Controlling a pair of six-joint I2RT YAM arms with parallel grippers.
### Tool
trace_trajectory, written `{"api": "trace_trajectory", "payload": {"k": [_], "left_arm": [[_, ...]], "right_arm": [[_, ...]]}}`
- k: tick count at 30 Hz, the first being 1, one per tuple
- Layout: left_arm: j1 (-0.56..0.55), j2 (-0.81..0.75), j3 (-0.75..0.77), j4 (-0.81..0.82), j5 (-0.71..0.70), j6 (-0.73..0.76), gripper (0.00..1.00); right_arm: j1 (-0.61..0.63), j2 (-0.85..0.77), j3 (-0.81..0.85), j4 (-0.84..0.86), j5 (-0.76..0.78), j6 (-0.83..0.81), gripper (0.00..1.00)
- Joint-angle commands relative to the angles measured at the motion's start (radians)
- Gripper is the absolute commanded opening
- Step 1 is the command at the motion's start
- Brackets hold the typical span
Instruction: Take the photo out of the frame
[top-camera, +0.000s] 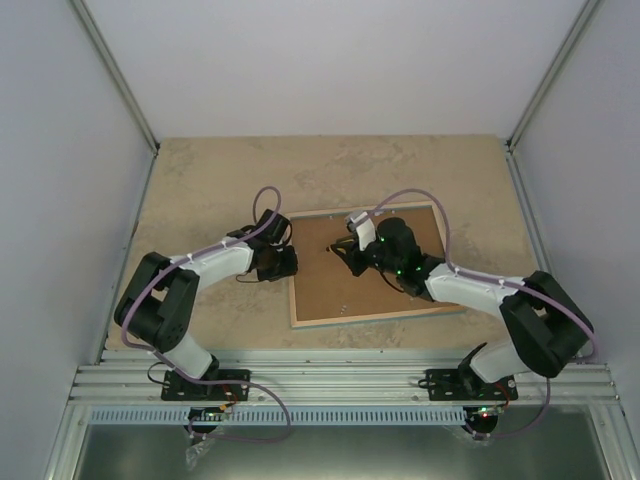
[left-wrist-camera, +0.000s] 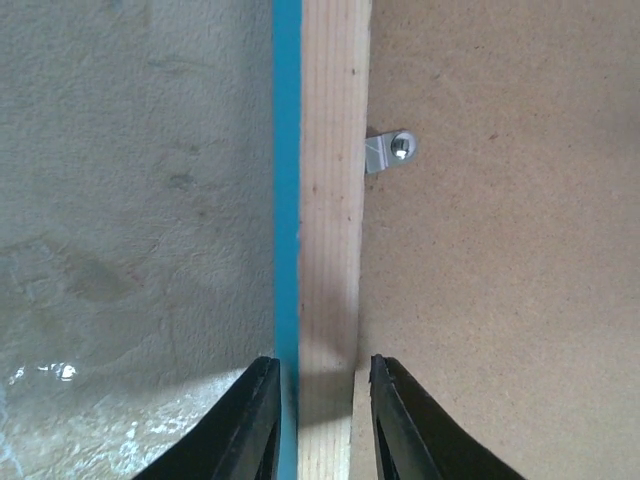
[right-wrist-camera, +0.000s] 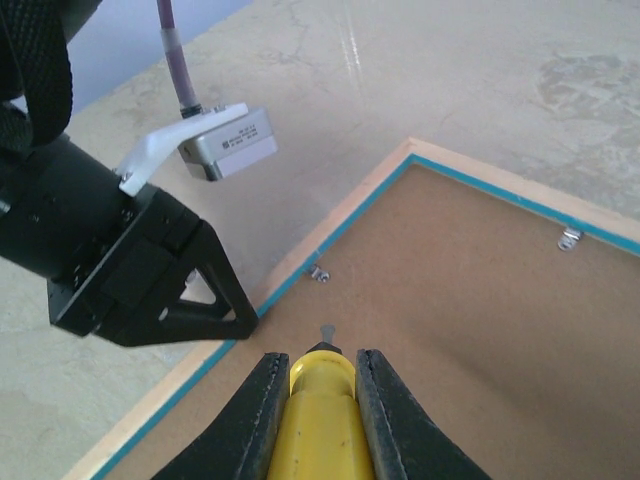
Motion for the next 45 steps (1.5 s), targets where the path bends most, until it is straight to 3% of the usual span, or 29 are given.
{"api": "trace_trajectory", "payload": {"k": [1,19,45], "left_arm": [[-0.004,-0.007,0.002,0.003,0.002,-0.007,0.28],[-0.004,0.025,-0.002,-0.030,0.028,0.056,0.14],[-0.004,0.025,-0.021,0.001,0.048,0.044,0.13]], "right_arm": [[0.007,0.071,0.063,0.075,-0.029,0.002,0.01],[0.050,0.299,0.206,0.147,-0.023,0.040,0.00],[0.081,0.377,0.229,0.064,0.012,0.008,0.00]]}}
